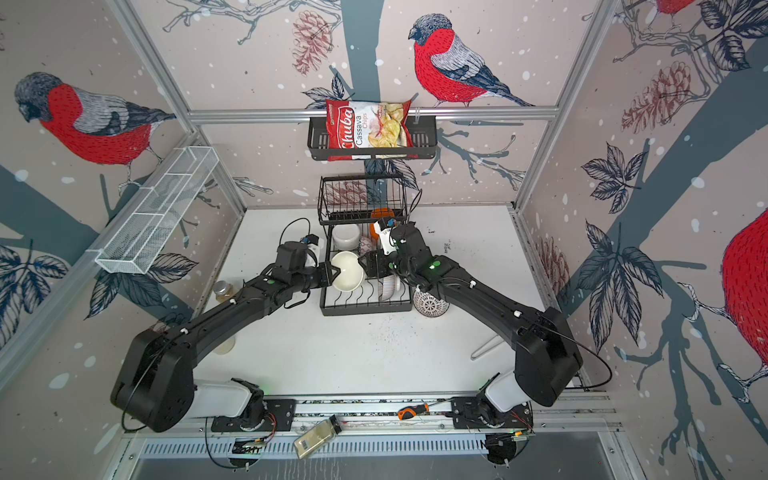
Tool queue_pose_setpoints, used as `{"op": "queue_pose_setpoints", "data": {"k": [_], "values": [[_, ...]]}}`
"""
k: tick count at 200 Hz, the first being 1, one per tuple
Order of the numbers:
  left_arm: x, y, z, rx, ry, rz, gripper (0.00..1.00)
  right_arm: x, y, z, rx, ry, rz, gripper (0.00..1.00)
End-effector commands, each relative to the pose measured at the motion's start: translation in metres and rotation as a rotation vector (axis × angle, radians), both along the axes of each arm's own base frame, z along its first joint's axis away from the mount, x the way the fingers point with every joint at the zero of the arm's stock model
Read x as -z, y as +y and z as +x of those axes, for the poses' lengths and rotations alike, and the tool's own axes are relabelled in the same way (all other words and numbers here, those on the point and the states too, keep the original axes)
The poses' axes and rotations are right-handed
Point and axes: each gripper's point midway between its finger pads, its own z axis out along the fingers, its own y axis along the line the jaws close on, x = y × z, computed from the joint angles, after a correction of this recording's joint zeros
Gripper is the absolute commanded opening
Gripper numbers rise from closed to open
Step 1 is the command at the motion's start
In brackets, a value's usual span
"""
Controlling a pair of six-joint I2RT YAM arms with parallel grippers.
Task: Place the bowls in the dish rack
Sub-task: 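Hold the cream bowl with both grippers and tilt it on edge above the rack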
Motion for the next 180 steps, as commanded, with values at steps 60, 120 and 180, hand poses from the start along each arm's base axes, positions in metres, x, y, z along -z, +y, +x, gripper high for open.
{"op": "queue_pose_setpoints", "data": {"k": [60,120,180], "values": [[-0.058,-0.025,-0.003,0.206,-0.127,-0.269,0.00,-0.019,0.010,-0.025,-0.197,-0.006,0.134,0.89],[-0.080,-0.031,-0.011,0.259,-0.171,-0.353,0.00,-0.028,0.016,-0.039,-0.258,-0.013,0.184,0.96],[-0.097,-0.031,-0.019,0.285,-0.227,-0.393,0.00,-0.033,0.024,-0.045,-0.297,-0.008,0.224,0.99]]}}
